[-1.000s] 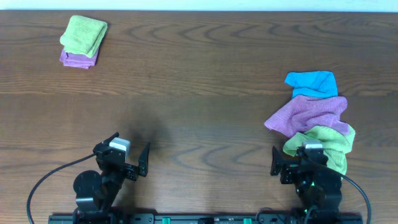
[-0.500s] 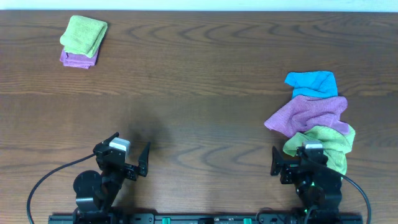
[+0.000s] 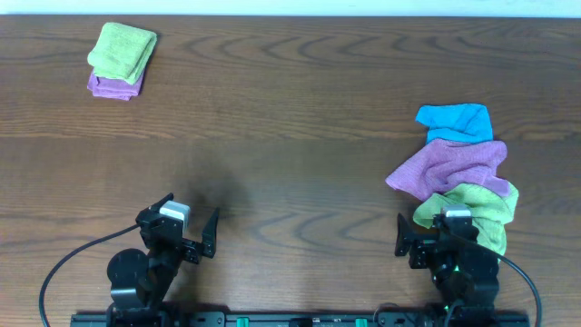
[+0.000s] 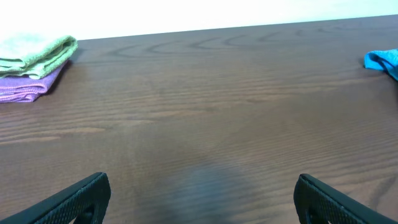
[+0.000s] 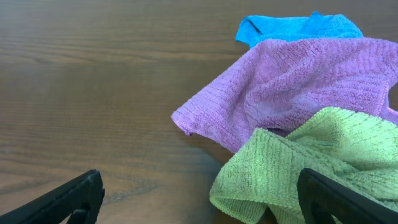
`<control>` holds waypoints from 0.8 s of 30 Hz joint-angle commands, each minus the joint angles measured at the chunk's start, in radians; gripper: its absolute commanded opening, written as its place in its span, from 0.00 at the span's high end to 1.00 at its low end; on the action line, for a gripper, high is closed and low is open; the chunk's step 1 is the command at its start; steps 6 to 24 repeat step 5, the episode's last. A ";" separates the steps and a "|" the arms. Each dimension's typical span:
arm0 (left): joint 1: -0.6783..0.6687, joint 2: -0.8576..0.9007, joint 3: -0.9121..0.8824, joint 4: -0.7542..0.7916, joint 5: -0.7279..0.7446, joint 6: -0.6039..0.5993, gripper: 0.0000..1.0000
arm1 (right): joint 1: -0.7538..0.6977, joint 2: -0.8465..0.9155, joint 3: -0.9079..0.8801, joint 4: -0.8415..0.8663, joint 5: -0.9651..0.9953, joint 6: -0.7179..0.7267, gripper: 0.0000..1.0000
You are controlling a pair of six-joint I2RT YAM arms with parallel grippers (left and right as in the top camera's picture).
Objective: Fold the cloth
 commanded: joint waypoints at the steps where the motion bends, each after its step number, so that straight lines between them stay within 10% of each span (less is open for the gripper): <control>1: -0.003 -0.006 -0.018 -0.014 0.003 0.015 0.04 | 0.008 -0.009 -0.002 -0.001 -0.008 -0.008 0.01; 24: -0.003 -0.006 -0.018 -0.014 0.003 0.015 0.04 | 0.009 -0.009 -0.002 -0.001 -0.007 -0.008 0.01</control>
